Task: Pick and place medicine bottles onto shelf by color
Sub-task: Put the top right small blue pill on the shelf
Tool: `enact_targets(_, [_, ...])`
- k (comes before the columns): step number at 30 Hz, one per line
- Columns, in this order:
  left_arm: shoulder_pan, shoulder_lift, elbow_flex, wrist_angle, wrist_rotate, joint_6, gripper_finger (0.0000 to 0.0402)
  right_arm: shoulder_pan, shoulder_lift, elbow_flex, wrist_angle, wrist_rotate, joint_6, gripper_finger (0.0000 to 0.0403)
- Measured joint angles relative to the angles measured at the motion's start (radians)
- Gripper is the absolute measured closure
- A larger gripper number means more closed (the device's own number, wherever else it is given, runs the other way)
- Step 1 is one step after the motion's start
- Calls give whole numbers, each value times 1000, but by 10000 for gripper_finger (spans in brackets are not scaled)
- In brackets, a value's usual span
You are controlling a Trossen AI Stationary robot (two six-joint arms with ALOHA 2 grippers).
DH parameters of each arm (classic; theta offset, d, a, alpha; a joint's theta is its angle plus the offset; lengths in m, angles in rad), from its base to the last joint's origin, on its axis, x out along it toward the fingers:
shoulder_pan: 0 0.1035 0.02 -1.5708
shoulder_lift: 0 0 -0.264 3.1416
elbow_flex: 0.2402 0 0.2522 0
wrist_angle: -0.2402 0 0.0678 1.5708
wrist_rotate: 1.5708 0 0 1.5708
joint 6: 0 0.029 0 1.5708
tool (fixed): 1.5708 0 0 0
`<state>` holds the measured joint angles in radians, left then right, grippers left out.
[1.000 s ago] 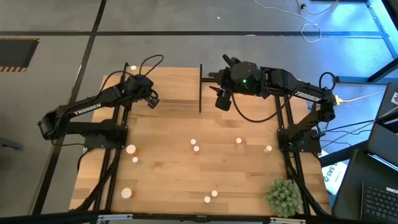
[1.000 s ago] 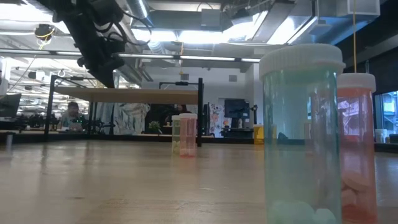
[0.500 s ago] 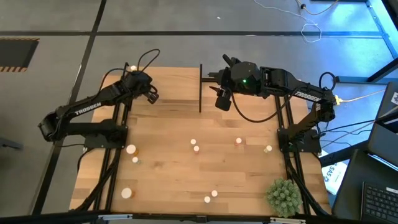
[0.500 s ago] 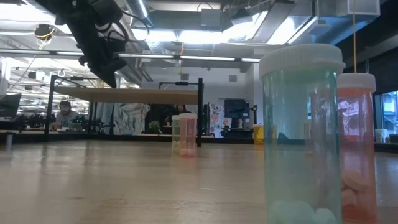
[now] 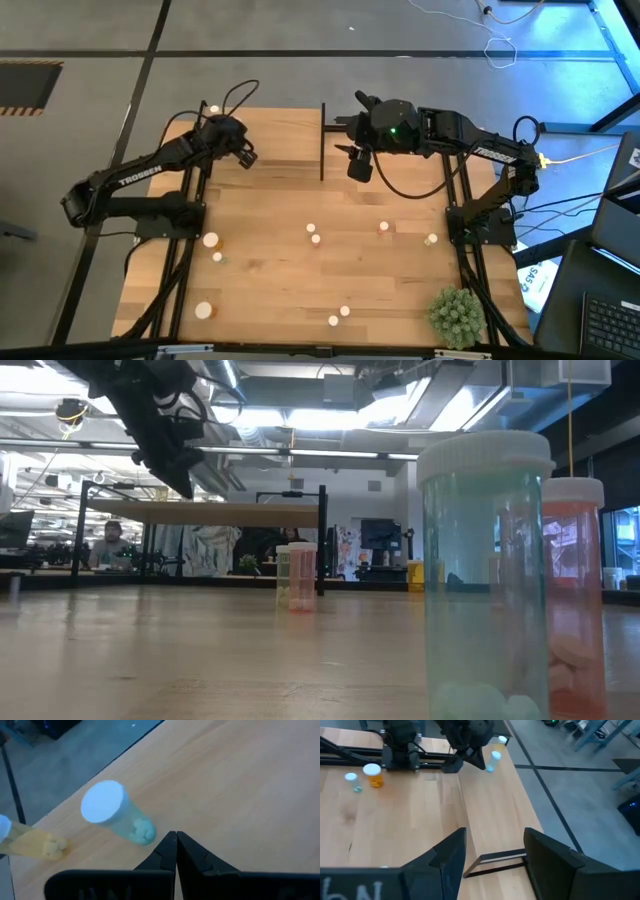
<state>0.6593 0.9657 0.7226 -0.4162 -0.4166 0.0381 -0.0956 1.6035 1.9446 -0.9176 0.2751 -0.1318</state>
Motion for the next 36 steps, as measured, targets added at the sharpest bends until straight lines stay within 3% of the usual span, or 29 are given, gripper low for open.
enact_targets(16, [-73,-90,2,-24,-21,-8,401,0,0,0,0,1,-5,202])
enact_targets(36, [-216,-318,2,-24,-54,-8,402,-1,0,0,20,-4,-8,204])
